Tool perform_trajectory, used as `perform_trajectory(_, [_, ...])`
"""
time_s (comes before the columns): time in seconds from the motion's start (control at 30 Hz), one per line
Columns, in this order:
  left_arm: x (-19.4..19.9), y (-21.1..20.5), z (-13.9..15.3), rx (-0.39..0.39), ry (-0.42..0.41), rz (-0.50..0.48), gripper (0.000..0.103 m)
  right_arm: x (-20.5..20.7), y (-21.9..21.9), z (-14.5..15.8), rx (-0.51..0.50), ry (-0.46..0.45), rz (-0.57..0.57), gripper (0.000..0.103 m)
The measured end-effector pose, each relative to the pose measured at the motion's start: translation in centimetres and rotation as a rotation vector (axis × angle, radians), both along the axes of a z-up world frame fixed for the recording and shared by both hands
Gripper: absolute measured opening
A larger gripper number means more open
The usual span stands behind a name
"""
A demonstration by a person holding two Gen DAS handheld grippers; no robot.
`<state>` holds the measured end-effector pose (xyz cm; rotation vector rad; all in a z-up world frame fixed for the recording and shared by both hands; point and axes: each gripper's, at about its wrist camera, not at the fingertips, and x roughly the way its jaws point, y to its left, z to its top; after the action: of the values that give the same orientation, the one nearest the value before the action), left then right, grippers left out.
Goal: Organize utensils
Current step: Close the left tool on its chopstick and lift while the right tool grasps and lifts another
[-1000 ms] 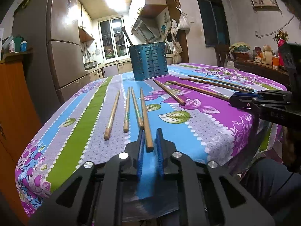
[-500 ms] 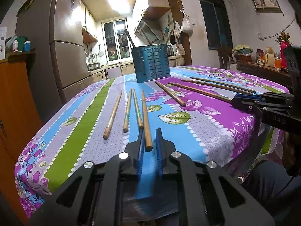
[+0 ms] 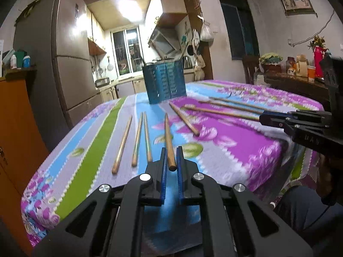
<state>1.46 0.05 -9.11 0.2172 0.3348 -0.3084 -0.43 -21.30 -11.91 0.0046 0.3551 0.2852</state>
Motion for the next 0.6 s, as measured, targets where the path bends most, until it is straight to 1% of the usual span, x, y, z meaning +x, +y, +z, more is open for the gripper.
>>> perform_trajectory(0.1, [-0.2,-0.2,1.4,-0.013,-0.03,-0.007,0.007,-0.5,-0.3,1.3,-0.009,-0.028,0.0,0.007])
perform_trajectory(0.27, [0.2,-0.1,4.1,-0.04,-0.081,-0.006,0.006,-1.3,-0.7,4.7,-0.031,-0.1,0.013,0.007])
perform_trajectory(0.33, [0.6,0.1,5.6,-0.049,-0.114,-0.004,0.005,-1.3,-0.9,6.2,-0.041,-0.133,0.021,0.007])
perform_trajectory(0.47, [1.5,0.3,8.7,-0.069,-0.169,-0.014,0.005,-0.6,-1.2,9.3,-0.068,-0.19,0.035,0.007])
perform_trajectory(0.6, [3.0,0.2,11.4,-0.085,-0.199,-0.031,0.005,0.9,-1.1,12.1,-0.093,-0.215,0.075,0.007])
